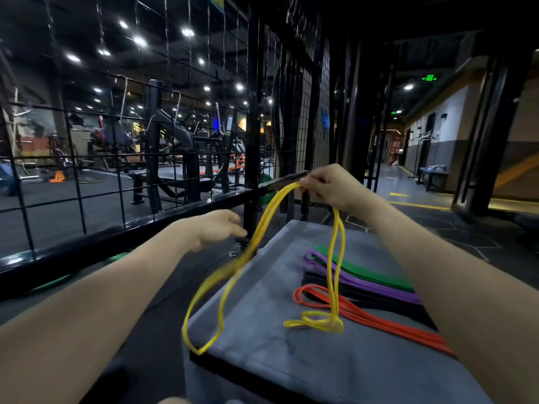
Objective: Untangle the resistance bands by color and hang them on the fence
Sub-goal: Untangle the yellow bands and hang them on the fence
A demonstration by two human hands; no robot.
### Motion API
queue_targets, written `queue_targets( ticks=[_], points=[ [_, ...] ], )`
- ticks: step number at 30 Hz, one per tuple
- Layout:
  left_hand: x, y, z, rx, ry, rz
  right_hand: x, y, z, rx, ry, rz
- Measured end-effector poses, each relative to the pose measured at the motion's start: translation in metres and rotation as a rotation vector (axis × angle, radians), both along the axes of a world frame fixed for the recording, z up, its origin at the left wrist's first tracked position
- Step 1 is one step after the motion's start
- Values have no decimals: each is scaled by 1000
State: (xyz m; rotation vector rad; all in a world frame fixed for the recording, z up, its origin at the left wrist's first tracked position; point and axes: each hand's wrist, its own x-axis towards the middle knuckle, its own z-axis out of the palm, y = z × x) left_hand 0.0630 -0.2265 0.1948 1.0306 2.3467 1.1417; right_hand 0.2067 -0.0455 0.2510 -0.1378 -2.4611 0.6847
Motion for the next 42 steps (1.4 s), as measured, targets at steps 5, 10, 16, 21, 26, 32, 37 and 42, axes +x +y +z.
queue_targets(
  ticks=[5,10,16,21,26,32,37,42],
  points=[
    [34,26,27,349,5,-192,-10,-22,4,91,-57,54],
    [53,41,26,392,60,-223,-6,-24,7,85,-44,44],
    [51,37,36,434,136,-215,4,-20,11,-13,-20,84],
    [44,32,52,489,159,-129,2,-20,11,-113,24,129],
    [28,16,52,489,86,-67,6,-20,12,-143,3,156],
    [16,5,46,498,3,-7,0,-30,23,-13,-54,110],
    [14,-5,42,395,-76,-49,-2,-35,32,35,-42,75],
    [22,-9,54,393,-91,-125,-4,-41,47,45,17,65]
  ],
)
